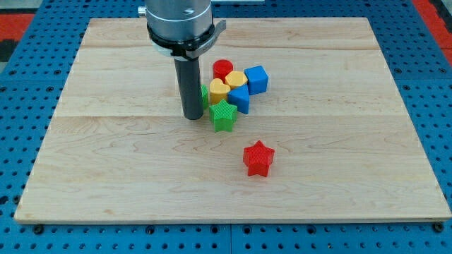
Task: Push the red star closer to the green star
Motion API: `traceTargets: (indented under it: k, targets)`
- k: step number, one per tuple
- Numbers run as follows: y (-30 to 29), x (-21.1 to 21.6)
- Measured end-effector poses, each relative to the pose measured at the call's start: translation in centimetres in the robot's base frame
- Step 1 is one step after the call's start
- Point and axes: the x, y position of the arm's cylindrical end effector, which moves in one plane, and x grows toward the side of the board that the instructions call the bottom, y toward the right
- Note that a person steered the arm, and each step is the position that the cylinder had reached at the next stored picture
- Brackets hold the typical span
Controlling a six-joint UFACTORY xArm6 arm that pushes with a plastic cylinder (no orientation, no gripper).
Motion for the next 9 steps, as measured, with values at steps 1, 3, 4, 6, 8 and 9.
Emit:
traceTargets:
  k: [1, 3, 4, 6, 8, 9]
  targets:
    - [0.0, 0.0]
    - [-1.2, 6.0]
    - [1.5, 10.3]
    - [2.1, 17.6]
    - [14.4, 16.1]
    - [14.2, 13.8]
